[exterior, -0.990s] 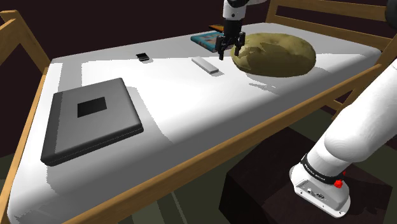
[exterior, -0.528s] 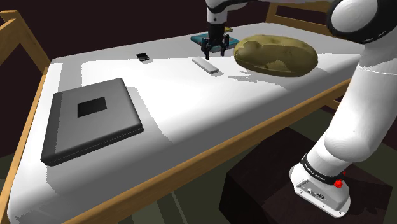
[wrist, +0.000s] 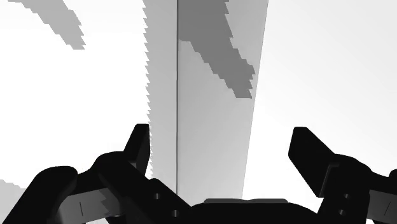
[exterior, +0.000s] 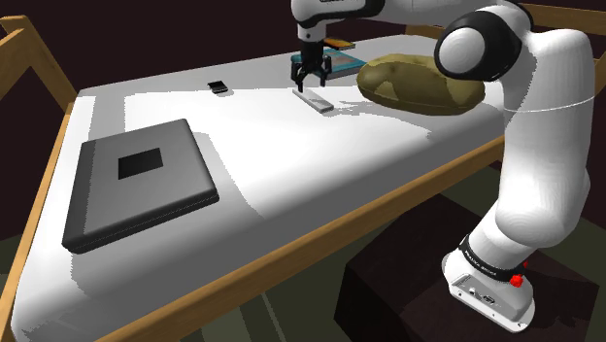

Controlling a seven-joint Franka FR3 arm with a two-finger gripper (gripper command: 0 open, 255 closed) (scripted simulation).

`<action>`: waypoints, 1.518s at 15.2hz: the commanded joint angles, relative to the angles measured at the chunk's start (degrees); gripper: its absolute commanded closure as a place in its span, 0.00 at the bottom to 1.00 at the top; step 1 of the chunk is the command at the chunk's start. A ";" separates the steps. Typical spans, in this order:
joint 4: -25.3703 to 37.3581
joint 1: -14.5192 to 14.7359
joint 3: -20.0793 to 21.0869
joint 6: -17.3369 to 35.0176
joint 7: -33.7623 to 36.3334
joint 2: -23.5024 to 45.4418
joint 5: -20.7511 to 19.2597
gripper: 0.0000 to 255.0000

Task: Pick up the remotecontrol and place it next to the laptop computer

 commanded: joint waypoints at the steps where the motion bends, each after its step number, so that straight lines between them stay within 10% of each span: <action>1: -1.43 -0.06 -0.02 1.50 -0.06 0.03 0.01 0.00; 13: -5.29 -0.06 -0.02 5.14 -0.06 -0.19 0.00 0.00; 14: -5.29 -0.06 -0.02 5.14 -0.06 -0.19 0.00 1.00; 23: -5.31 -0.06 -0.02 5.15 -0.06 -0.20 0.00 1.00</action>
